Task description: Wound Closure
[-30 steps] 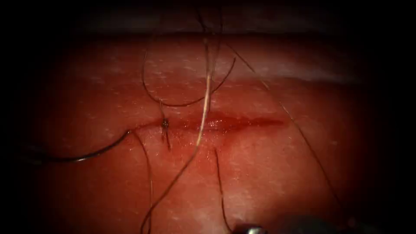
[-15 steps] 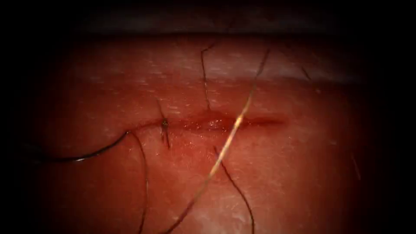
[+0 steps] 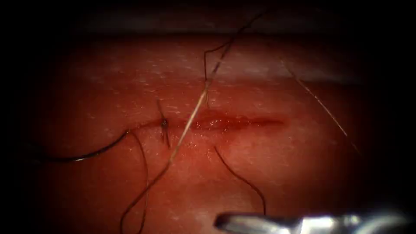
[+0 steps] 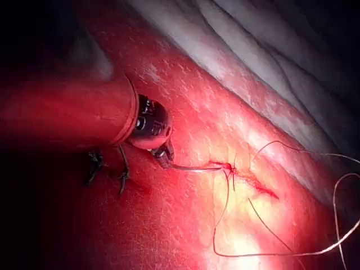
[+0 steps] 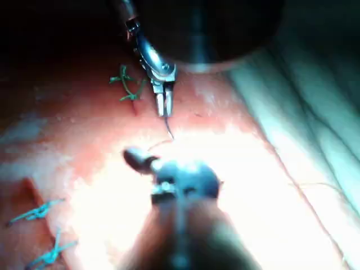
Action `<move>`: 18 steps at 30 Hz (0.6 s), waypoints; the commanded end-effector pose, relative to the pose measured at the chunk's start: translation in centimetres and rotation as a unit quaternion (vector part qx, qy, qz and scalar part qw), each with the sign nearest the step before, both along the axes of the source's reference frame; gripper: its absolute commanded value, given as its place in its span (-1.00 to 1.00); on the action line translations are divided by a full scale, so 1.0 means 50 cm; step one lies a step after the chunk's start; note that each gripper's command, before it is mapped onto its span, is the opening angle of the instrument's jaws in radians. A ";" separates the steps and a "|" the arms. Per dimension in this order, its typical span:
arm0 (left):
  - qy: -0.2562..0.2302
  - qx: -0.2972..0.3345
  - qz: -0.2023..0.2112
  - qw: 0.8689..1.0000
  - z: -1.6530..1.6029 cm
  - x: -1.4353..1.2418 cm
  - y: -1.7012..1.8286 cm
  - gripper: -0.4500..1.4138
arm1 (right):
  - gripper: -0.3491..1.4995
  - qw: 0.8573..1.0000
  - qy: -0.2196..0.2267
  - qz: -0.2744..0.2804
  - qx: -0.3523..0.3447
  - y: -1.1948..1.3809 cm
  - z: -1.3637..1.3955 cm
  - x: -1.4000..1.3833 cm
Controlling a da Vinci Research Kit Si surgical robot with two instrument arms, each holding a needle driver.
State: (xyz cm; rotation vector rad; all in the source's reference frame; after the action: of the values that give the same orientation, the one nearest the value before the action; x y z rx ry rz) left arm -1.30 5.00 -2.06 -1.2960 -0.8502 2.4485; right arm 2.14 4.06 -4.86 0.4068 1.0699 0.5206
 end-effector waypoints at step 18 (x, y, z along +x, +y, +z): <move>-0.001 -0.001 0.000 1.000 0.0017 -0.0009 -0.0001 -0.89 | 0.51 0.979 -0.049 -0.038 -0.193 0.0079 0.0346 -0.0042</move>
State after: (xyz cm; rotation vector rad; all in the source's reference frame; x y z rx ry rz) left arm -1.29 4.99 -2.05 -1.2946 -0.8492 2.4488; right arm 1.88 4.43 -3.21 0.0766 1.0237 0.2477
